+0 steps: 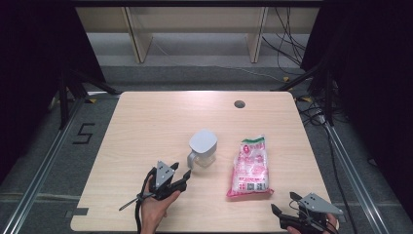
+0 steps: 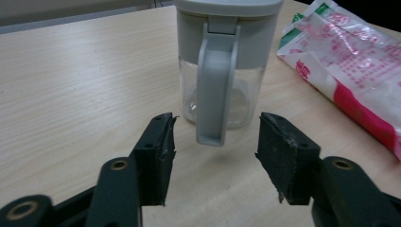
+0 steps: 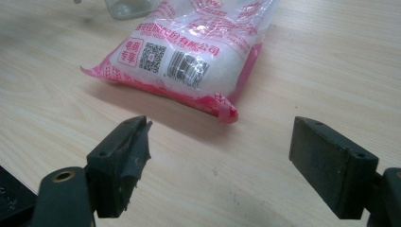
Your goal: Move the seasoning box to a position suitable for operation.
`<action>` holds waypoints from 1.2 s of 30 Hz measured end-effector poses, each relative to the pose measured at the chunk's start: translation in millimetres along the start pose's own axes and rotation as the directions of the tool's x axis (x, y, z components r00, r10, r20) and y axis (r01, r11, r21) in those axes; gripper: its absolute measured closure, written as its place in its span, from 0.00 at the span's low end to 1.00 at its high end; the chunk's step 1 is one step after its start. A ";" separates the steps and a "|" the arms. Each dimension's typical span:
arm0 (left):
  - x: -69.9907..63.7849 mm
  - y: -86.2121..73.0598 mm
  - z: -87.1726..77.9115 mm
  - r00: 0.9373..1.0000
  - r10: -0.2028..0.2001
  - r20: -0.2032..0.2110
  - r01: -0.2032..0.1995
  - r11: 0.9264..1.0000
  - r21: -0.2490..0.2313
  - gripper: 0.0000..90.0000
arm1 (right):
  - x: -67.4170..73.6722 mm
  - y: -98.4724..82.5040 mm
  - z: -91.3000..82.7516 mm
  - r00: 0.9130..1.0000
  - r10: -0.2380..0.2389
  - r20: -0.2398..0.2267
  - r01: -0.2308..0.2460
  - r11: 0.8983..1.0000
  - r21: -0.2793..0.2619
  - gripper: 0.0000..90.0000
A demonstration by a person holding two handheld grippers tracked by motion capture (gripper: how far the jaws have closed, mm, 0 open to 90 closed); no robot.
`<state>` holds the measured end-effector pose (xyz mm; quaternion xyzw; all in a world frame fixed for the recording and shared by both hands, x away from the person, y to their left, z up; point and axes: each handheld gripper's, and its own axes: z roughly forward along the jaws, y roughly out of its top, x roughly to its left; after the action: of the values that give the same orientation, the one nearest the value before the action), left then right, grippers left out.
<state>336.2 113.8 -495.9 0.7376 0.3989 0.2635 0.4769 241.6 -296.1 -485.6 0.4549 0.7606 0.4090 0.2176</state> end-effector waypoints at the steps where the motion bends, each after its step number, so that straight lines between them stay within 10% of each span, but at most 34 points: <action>1: 2.1 1.7 3.7 0.999 0.033 -0.003 -0.033 0.999 0.004 0.54 | 0.0 0.0 0.1 1.000 -0.001 -0.001 0.001 1.000 0.000 0.24; 15: -0.2 15.0 44.1 0.998 0.058 -0.021 -0.058 0.998 0.015 0.67 | 4.3 -0.4 0.4 0.999 0.049 -0.013 -0.048 0.999 0.022 0.24; 23: 5.3 15.5 48.2 0.988 0.078 -0.132 -0.074 0.997 0.035 0.75 | 0.7 0.1 0.9 1.000 0.013 -0.021 -0.013 1.000 0.008 0.24; 36: 25.1 14.7 53.1 0.983 0.032 -0.180 -0.028 0.999 0.023 0.80 | 1.2 0.6 0.9 1.000 0.007 -0.022 -0.007 1.000 0.012 0.24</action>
<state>395.7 105.4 -503.8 0.7215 0.4320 0.3322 0.4272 242.0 -294.4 -485.5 0.4542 0.7637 0.4103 0.2051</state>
